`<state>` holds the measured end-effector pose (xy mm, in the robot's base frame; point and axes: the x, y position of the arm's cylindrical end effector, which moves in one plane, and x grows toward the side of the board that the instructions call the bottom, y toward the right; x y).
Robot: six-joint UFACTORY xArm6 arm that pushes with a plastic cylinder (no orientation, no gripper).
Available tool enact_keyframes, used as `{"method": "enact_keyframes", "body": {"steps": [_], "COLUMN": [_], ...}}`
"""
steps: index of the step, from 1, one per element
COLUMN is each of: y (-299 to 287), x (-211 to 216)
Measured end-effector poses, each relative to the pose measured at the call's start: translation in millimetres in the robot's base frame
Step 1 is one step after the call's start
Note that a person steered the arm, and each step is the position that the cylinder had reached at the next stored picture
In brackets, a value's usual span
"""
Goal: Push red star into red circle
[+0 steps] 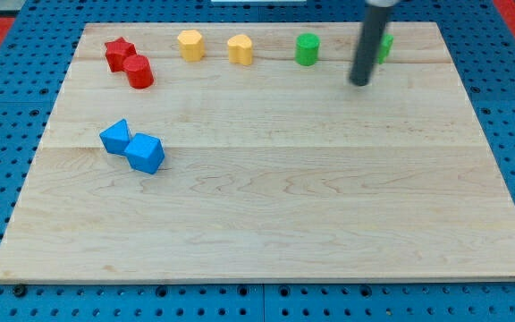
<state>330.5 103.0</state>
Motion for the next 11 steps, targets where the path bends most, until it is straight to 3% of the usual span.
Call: {"method": "enact_keyframes", "body": {"steps": [2, 4, 5, 6, 7, 8, 10, 11], "y": [-143.2, -351.2, -407.8, -403.9, -356.0, -308.7, -357.2, -321.2], "x": [26.5, 27.5, 12.7, -34.4, -129.8, -132.5, -83.6, -57.5]}}
